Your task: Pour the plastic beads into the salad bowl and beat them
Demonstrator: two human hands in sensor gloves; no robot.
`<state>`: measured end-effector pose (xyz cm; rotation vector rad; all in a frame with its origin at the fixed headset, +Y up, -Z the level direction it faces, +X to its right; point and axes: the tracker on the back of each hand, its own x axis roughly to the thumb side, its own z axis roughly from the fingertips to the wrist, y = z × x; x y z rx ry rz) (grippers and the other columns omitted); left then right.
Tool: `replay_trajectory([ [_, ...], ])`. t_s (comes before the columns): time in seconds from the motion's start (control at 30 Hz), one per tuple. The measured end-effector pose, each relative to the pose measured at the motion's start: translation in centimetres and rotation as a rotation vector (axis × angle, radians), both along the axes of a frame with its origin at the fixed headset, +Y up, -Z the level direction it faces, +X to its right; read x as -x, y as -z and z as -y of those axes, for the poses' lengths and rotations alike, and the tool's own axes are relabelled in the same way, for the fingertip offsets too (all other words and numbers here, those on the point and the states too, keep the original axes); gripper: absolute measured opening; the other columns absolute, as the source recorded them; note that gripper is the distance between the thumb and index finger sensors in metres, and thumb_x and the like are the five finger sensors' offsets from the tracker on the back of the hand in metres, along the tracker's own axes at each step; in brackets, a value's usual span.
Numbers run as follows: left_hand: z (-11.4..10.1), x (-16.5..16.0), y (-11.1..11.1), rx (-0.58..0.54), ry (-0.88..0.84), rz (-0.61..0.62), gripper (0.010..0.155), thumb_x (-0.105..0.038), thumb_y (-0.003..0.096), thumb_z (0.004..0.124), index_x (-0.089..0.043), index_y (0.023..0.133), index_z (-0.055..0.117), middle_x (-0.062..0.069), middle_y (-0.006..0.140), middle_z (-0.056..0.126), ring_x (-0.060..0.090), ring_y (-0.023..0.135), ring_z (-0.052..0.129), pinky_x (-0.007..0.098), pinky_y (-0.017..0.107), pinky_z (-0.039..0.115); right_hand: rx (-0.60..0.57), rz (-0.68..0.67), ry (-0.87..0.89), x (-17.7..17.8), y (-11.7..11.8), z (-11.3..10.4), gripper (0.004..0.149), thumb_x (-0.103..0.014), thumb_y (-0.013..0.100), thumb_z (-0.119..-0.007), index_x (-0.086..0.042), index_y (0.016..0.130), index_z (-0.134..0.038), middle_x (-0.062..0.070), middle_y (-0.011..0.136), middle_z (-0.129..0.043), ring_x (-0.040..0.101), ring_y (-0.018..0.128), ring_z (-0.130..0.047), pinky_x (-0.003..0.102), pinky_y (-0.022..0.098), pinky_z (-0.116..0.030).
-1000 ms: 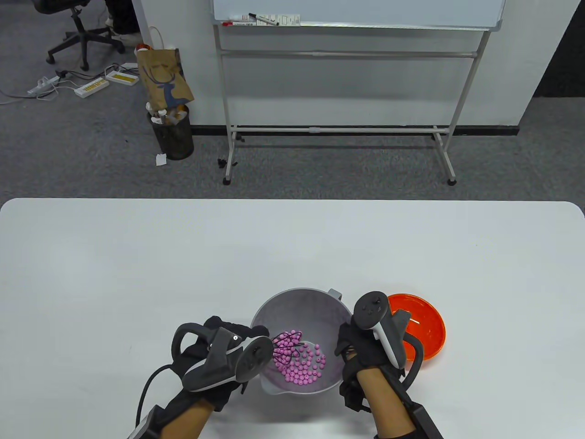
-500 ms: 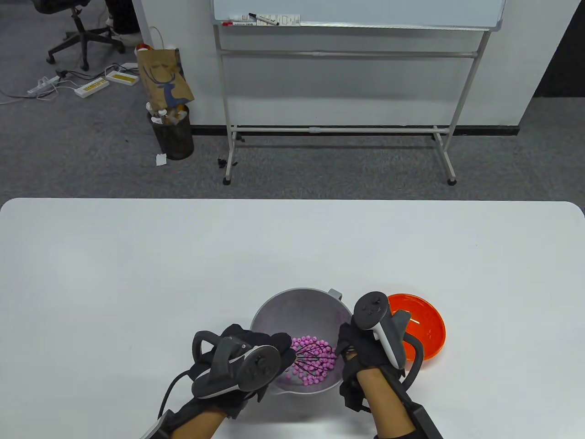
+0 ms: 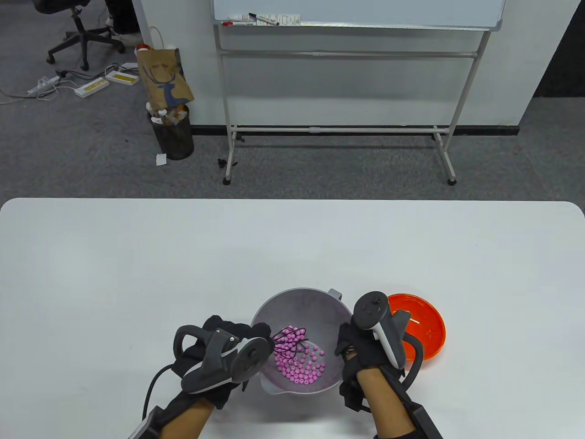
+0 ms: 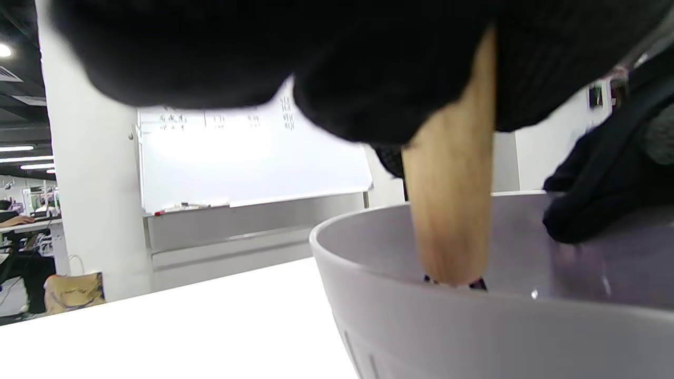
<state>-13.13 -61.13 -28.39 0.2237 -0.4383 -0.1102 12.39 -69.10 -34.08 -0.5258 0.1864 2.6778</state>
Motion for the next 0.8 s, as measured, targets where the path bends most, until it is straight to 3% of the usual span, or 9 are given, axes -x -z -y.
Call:
replay_trajectory([
  [0.2, -1.1, -1.0, -1.2, 0.119, -0.016, 0.095, 0.042, -0.057, 0.0420, 0.088, -0.029, 0.072, 0.099, -0.009, 0.018, 0.104, 0.010, 0.008, 0.098, 0.037, 0.040, 0.090, 0.001, 0.000, 0.001, 0.0, 0.0, 0.0, 0.047, -0.045, 0.047, -0.082, -0.009, 0.077, -0.087, 0.007, 0.042, -0.103, 0.011, 0.004, -0.102, 0.035, 0.023, -0.088],
  [0.37, 0.1, -1.4, -0.7, 0.178, -0.128, 0.149, 0.044, -0.057, 0.0430, 0.085, -0.028, 0.073, 0.097, -0.010, 0.019, 0.103, 0.009, 0.008, 0.098, 0.037, 0.040, 0.090, 0.001, 0.000, -0.001, 0.0, 0.0, 0.0, 0.048, -0.045, 0.047, -0.082, -0.009, 0.078, -0.087, 0.007, 0.042, -0.103, 0.011, 0.004, -0.102, 0.035, 0.023, -0.088],
  [0.53, 1.4, -1.0, 0.0, 0.034, -0.188, 0.079, 0.045, -0.059, 0.0428, 0.082, -0.031, 0.075, 0.095, -0.012, 0.020, 0.103, 0.009, 0.009, 0.098, 0.038, 0.039, 0.090, 0.000, 0.000, -0.001, 0.0, 0.0, 0.0, 0.048, -0.045, 0.047, -0.082, -0.009, 0.078, -0.087, 0.007, 0.042, -0.103, 0.011, 0.004, -0.102, 0.035, 0.023, -0.088],
  [0.67, 1.9, -0.5, 0.4, -0.069, -0.133, 0.027, 0.048, -0.061, 0.0418, 0.082, -0.032, 0.078, 0.093, -0.012, 0.021, 0.103, 0.008, 0.010, 0.099, 0.038, 0.039, 0.090, -0.001, 0.000, 0.001, 0.0, 0.0, 0.0, 0.048, -0.045, 0.047, -0.082, -0.009, 0.078, -0.087, 0.007, 0.042, -0.103, 0.011, 0.004, -0.102, 0.035, 0.023, -0.088],
  [0.8, 1.8, 0.0, 0.9, -0.067, -0.111, 0.003, 0.047, -0.059, 0.0415, 0.084, -0.032, 0.079, 0.093, -0.011, 0.021, 0.104, 0.009, 0.010, 0.099, 0.038, 0.040, 0.089, -0.002, -0.001, 0.001, 0.0, 0.0, 0.0, 0.048, -0.045, 0.047, -0.082, -0.009, 0.078, -0.087, 0.007, 0.042, -0.103, 0.011, 0.004, -0.102, 0.035, 0.023, -0.088],
])
